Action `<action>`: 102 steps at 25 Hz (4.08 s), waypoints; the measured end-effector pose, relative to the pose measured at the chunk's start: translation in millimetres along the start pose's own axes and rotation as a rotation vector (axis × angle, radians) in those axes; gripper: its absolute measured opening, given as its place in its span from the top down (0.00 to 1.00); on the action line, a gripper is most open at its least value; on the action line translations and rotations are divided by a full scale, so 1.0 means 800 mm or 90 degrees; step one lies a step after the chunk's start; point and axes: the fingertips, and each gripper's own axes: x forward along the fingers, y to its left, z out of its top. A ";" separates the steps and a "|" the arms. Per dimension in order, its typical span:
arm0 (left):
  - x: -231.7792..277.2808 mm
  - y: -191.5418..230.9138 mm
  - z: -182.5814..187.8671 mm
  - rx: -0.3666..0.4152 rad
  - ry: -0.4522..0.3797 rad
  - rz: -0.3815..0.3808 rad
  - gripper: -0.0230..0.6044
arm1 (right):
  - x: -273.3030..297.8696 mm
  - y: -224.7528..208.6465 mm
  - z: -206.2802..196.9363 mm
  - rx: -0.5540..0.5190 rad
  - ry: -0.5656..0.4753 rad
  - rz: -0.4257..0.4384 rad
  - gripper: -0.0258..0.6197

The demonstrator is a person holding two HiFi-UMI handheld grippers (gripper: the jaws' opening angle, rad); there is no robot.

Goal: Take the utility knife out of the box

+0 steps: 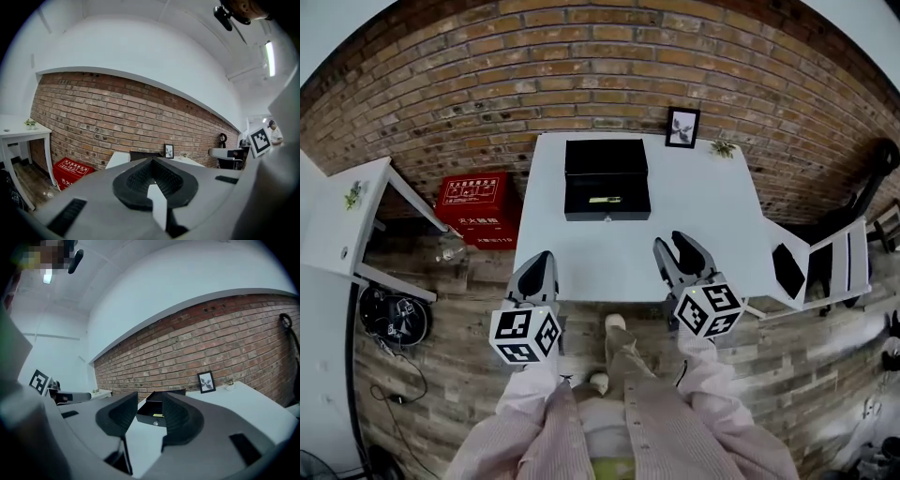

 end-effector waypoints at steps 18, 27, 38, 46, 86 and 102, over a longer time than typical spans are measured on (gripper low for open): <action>0.150 0.033 -0.006 -0.043 0.057 0.038 0.98 | 0.168 -0.070 -0.010 -0.009 0.093 0.090 0.72; 0.195 0.049 -0.020 -0.069 0.082 0.063 0.98 | 0.231 -0.064 -0.044 -0.054 0.185 0.190 0.72; 0.233 0.062 -0.046 -0.084 0.128 0.067 0.98 | 0.283 -0.054 -0.092 -0.141 0.295 0.277 0.72; 0.254 0.071 -0.069 -0.104 0.164 0.048 0.98 | 0.308 -0.040 -0.138 -0.224 0.404 0.337 0.72; 0.285 0.080 -0.086 -0.126 0.211 -0.013 0.98 | 0.320 -0.026 -0.245 -0.442 0.661 0.425 0.87; 0.263 0.074 -0.069 -0.089 0.166 -0.023 0.98 | 0.317 -0.013 -0.192 -0.411 0.540 0.371 0.88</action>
